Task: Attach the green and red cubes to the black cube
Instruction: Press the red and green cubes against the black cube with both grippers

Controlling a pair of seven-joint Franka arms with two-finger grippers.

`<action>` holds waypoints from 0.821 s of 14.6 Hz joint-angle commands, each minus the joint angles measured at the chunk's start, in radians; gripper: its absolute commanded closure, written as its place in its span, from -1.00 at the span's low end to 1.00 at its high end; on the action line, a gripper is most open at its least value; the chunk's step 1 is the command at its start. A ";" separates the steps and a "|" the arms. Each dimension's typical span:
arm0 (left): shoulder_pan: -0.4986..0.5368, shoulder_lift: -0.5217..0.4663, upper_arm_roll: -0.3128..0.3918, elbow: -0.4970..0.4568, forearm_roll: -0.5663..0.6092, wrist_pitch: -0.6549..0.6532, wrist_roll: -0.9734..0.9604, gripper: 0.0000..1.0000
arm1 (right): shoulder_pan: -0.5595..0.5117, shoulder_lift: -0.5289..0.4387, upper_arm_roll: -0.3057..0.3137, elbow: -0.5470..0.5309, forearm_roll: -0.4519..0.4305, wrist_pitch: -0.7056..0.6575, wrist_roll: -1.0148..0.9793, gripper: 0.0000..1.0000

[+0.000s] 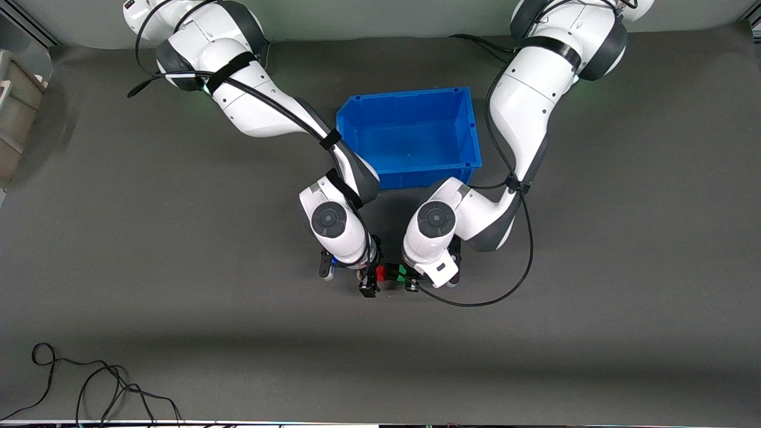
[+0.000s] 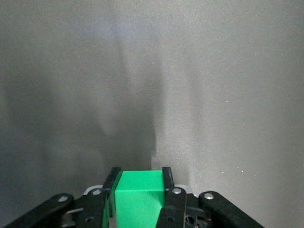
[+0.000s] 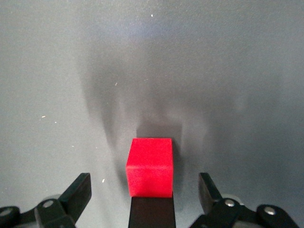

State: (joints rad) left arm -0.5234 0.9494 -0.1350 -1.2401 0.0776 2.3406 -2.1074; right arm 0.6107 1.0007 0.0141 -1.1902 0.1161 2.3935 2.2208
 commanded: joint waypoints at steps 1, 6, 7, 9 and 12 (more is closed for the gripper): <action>-0.007 0.009 0.008 0.022 -0.002 -0.026 0.007 -0.05 | 0.011 0.022 -0.006 0.035 -0.018 0.006 0.026 -0.99; -0.001 0.003 0.008 0.024 -0.004 -0.027 0.009 -1.00 | 0.011 0.024 -0.006 0.029 -0.018 0.018 0.023 -0.99; 0.000 0.002 0.008 0.025 -0.004 -0.029 0.009 -1.00 | 0.011 0.030 -0.006 0.029 -0.018 0.024 0.023 -0.99; 0.000 0.003 0.008 0.025 -0.004 -0.026 0.009 -1.00 | 0.011 0.033 -0.006 0.029 -0.018 0.032 0.023 -0.99; 0.003 -0.007 0.012 0.027 -0.004 -0.033 0.015 -1.00 | 0.011 0.033 -0.006 0.031 -0.018 0.032 0.023 -0.99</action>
State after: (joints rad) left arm -0.5179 0.9494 -0.1314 -1.2329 0.0774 2.3345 -2.1072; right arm 0.6107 1.0155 0.0141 -1.1902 0.1161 2.4162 2.2208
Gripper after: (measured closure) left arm 0.000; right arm 0.000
